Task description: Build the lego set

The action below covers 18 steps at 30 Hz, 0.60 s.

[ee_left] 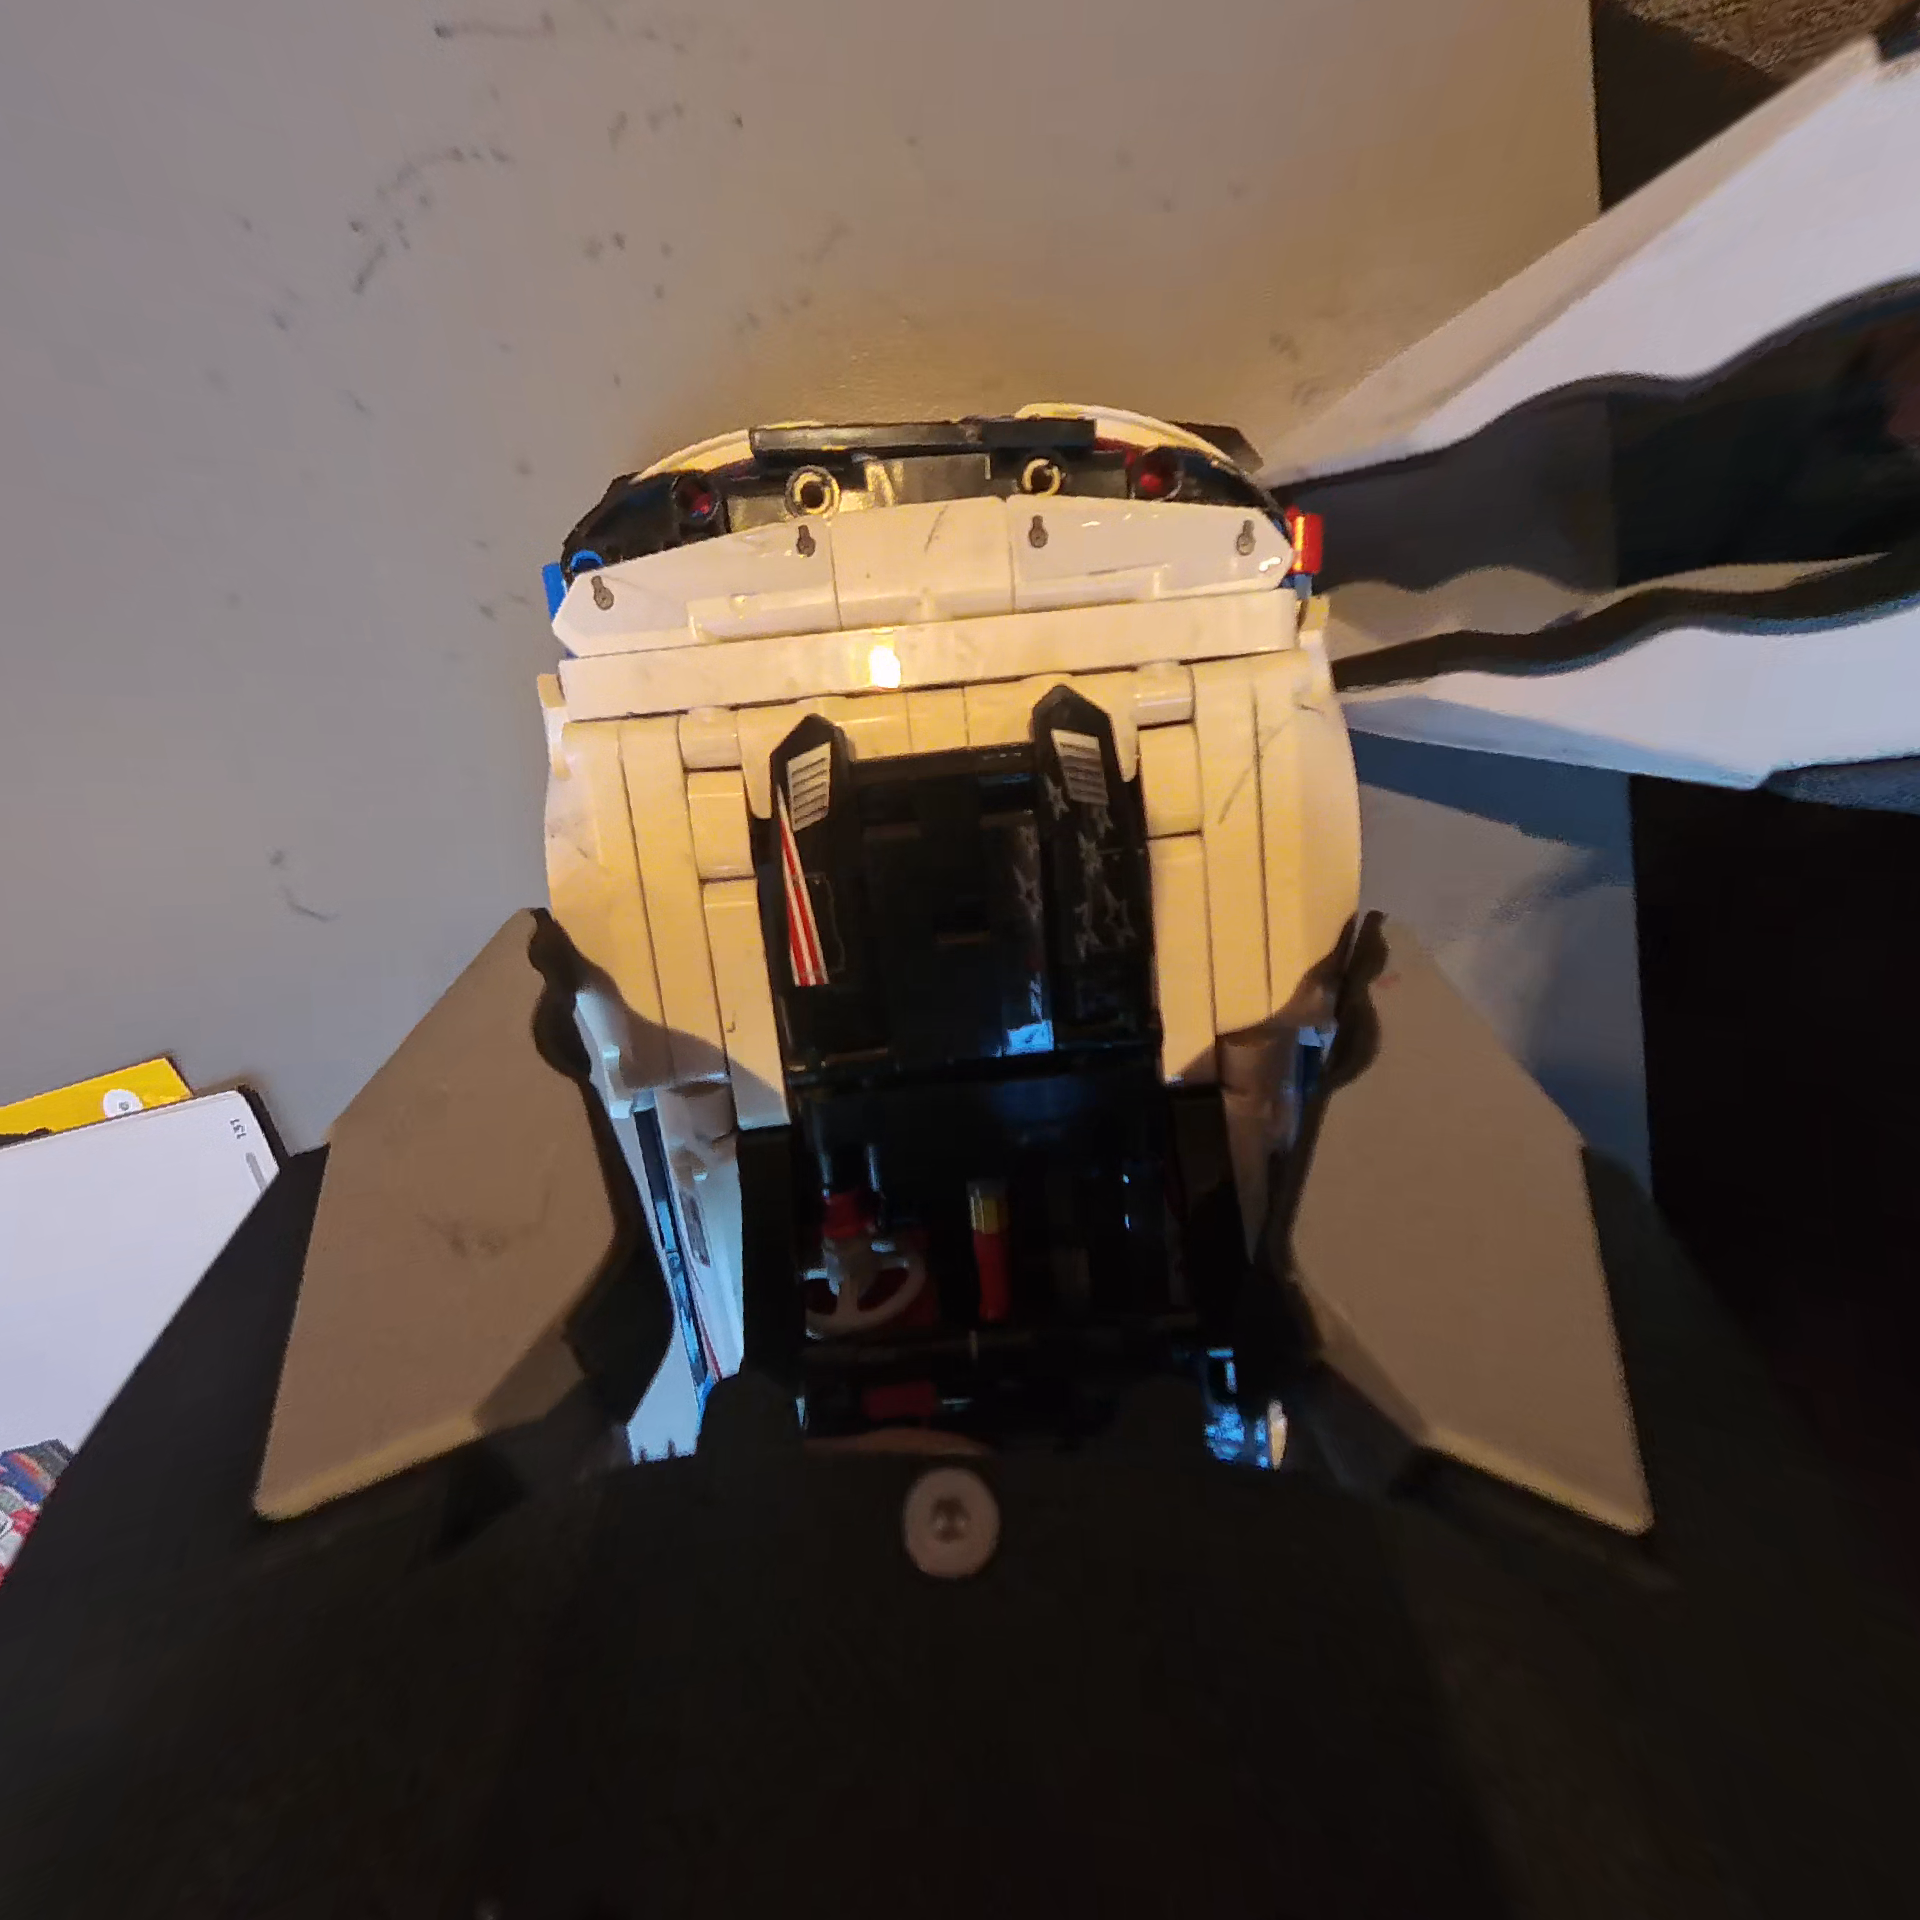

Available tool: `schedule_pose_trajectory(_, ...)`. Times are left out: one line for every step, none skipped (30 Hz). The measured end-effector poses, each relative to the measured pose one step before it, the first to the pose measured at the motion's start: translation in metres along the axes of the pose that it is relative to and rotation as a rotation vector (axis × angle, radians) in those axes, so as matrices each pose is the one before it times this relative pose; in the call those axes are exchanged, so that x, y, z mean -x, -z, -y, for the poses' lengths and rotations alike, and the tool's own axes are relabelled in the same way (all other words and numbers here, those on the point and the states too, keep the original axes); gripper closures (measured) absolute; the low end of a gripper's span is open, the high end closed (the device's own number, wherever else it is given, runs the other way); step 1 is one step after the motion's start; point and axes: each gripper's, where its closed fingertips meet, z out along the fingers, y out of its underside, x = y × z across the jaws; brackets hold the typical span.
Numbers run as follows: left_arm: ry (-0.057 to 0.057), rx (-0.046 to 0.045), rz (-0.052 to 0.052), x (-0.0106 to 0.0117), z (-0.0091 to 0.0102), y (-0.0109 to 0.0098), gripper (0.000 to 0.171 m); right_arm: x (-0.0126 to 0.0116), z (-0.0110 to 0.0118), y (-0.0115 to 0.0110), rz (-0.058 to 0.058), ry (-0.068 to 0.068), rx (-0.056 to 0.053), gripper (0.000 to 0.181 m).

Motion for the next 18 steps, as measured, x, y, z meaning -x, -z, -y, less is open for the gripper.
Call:
schedule_pose_trajectory(0.0037, 0.00113, -0.0004, 0.00013, 0.00001, -0.00018, 0.030, -0.00017, -0.00042, 0.00026, -0.0087, 0.0244, 0.0071, 0.159)
schedule_pose_trajectory(0.0015, 0.00094, -0.0005, -0.00001, 0.00015, -0.00024, 0.030, -0.00007, -0.00042, 0.00017, -0.0035, 0.0109, -0.0004, 0.160)
schedule_pose_trajectory(0.0008, 0.00228, 0.0015, -0.00002, 0.00016, -0.00033, 0.030, 0.00003, -0.00009, 0.00020, 0.0001, 0.0015, -0.0060, 0.160)
schedule_pose_trajectory(0.0008, 0.00202, 0.0027, -0.00010, 0.00013, -0.00023, 0.029, 0.00001, 0.00002, 0.00012, 0.0016, -0.0022, -0.0081, 0.160)
schedule_pose_trajectory(0.0013, 0.00060, 0.0011, 0.00004, 0.00009, -0.00013, 0.029, 0.00016, 0.00009, 0.00004, 0.0036, -0.0006, -0.0059, 0.160)
schedule_pose_trajectory(0.0008, -0.00010, -0.0001, 0.00006, 0.00003, -0.00012, 0.029, 0.00009, 0.00012, 0.00006, 0.0062, -0.0008, -0.0040, 0.161)
schedule_pose_trajectory(0.0001, -0.00140, 0.0011, 0.00002, 0.00011, -0.00018, 0.029, 0.00015, 0.00020, -0.00012, 0.0077, -0.0030, -0.0023, 0.161)
schedule_pose_trajectory(0.0016, -0.00079, 0.0003, 0.00011, 0.00004, -0.00003, 0.029, 0.00011, 0.00004, -0.00036, 0.0084, -0.0003, 0.0020, 0.161)
schedule_pose_trajectory(0.0027, 0.00278, -0.0002, 0.00021, -0.00024, -0.00016, 0.029, -0.00005, 0.00001, -0.00015, 0.0104, -0.0009, 0.0045, 0.161)
schedule_pose_trajectory(0.0014, 0.00250, 0.0009, 0.00019, -0.00006, -0.00013, 0.029, -0.00020, 0.00008, 0.00015, 0.0118, -0.0086, 0.0035, 0.161)
schedule_pose_trajectory(0.0011, 0.00240, 0.0012, 0.00001, 0.00014, -0.00021, 0.029, -0.00006, 0.00009, 0.00004, 0.0097, -0.0107, -0.0020, 0.161)
schedule_pose_trajectory(0.0018, 0.00412, 0.0017, 0.00001, 0.00008, -0.00025, 0.029, -0.00039, -0.00008, 0.00005, 0.0070, -0.0091, -0.0044, 0.161)
schedule_pose_trajectory(0.0013, 0.00346, 0.0026, 0.00007, 0.00018, -0.00041, 0.028, -0.00030, -0.00013, -0.00002, 0.0072, -0.0181, -0.0067, 0.161)
schedule_pose_trajectory(0.0015, 0.00074, 0.0018, -0.00003, 0.00023, -0.00017, 0.028, -0.00014, -0.00029, -0.00010, 0.0053, -0.0264, -0.0134, 0.161)
schedule_pose_trajectory(0.0017, -0.00172, 0.0032, 0.00020, 0.00022, -0.00001, 0.028, -0.00036, -0.00018, -0.00021, -0.0012, -0.0249, -0.0182, 0.160)
schedule_pose_trajectory(0.0033, -0.00297, 0.0026, 0.00015, 0.00027, 0.00005, 0.028, -0.00051, -0.00005, -0.00035, -0.0062, -0.0278, -0.0216, 0.159)
schedule_pose_trajectory(0.0051, -0.00255, 0.0010, 0.00028, 0.00034, 0.00005, 0.028, -0.00068, 0.00000, -0.00028, -0.0024, -0.0293, -0.0233, 0.158)
schedule_pose_trajectory(0.0033, -0.00200, 0.0023, -0.00001, 0.00035, -0.00006, 0.028, -0.00082, 0.00019, -0.00012, 0.0082, -0.0243, -0.0184, 0.157)
